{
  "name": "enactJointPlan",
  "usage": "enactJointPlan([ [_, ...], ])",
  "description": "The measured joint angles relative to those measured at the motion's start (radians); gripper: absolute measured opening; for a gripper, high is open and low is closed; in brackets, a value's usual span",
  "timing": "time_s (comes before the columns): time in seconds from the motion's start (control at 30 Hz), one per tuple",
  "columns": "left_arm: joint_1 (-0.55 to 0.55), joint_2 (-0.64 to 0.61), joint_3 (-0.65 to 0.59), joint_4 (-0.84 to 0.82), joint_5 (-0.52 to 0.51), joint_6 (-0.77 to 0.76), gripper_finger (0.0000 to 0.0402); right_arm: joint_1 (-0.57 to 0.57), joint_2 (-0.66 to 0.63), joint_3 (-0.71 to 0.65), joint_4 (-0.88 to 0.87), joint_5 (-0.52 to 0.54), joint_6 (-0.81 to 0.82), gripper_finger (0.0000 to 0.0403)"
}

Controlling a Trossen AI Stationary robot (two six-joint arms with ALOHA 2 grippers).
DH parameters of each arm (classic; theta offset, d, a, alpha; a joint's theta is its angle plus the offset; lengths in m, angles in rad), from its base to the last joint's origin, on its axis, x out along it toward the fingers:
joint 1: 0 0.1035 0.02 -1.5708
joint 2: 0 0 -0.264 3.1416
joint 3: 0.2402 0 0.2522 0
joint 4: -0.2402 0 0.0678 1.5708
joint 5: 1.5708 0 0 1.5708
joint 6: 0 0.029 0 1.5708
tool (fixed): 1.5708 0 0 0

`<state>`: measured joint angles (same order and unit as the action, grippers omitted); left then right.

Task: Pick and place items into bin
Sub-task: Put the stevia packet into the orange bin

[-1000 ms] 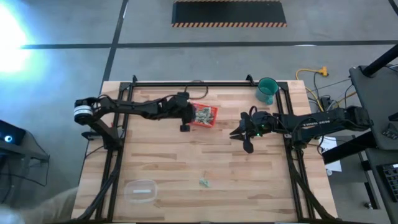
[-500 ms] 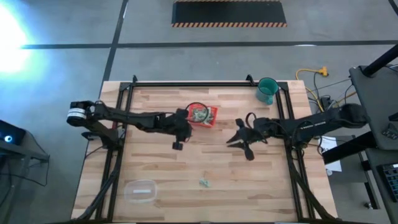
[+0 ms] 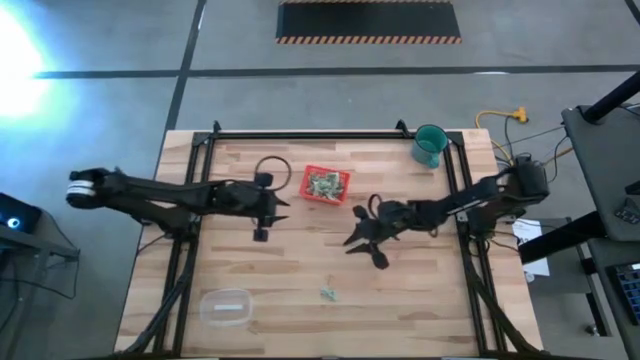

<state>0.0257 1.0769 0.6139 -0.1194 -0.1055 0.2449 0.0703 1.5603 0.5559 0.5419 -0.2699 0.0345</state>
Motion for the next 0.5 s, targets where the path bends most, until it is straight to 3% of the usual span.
enactJointPlan([
  [0.27, -0.015, -0.256, -0.138, 0.045, 0.0, -0.03, 0.0135, 0.081, 0.226, 0.143, -0.008, -0.002, 0.041, 0.0157],
  [0.5, -0.044, -0.383, -0.192, 0.089, 0.001, -0.031, 0.0135, 0.139, 0.296, 0.272, -0.095, 0.0, 0.028, 0.0177],
])
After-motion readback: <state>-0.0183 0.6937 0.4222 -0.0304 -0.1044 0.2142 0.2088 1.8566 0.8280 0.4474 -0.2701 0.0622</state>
